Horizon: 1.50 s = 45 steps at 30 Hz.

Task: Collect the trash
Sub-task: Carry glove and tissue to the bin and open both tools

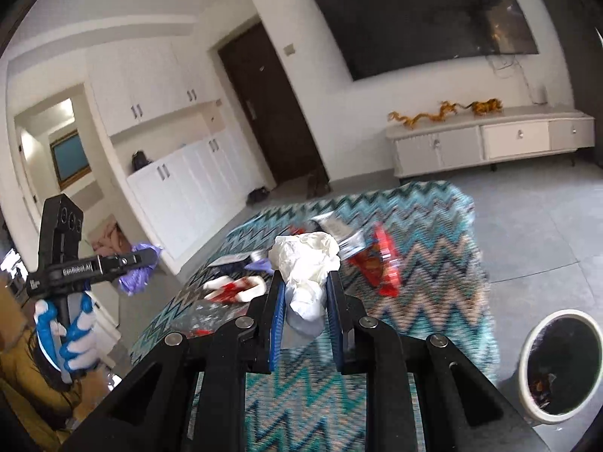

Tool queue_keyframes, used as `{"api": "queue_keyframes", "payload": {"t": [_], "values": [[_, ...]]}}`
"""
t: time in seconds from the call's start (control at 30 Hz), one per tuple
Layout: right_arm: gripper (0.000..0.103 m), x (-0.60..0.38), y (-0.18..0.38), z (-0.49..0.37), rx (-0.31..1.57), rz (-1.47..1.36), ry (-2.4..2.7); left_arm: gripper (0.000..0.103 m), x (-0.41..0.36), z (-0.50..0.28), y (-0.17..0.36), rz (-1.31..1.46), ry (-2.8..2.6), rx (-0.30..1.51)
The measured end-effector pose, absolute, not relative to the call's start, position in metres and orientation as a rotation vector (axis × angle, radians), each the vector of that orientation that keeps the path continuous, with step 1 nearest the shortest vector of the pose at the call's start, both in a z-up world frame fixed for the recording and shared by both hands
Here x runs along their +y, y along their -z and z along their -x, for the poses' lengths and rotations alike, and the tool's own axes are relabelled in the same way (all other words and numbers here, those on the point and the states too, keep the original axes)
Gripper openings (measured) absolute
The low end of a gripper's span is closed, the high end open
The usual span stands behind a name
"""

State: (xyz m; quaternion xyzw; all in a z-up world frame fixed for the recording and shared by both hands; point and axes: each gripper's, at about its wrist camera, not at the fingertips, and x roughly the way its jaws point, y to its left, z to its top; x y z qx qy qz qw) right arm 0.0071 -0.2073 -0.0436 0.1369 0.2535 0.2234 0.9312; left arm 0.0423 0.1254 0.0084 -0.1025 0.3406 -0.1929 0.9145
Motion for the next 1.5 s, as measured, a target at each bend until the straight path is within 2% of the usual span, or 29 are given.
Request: {"api": "queue_keyframes", "payload": {"t": [0.3,0.53,0.73,1.0,1.43,1.5], "values": [[0.020,-0.308,0.072,0.003,0.501,-0.375,-0.288,0.029,0.021,-0.078,-0.053,0.114,0.514,0.694],[0.020,-0.392,0.104,0.006,0.542,-0.442,-0.122,0.029,-0.109,-0.109,-0.046,0.023,0.677,0.757],[0.020,-0.447,0.140,-0.006,0.613,-0.484,-0.022,0.029,-0.230,-0.130,-0.004,-0.065,0.785,0.858],[0.021,-0.486,0.189,-0.035,0.726,-0.510,0.082,0.029,-0.335,-0.166,0.069,-0.038,0.798,1.027],[0.025,-0.514,0.234,-0.065,0.838,-0.519,0.194,0.030,-0.406,-0.200,0.138,-0.024,0.756,1.144],[0.027,-0.515,0.238,-0.068,0.856,-0.509,0.214,0.035,-0.410,-0.204,0.147,0.004,0.772,1.174]]}}
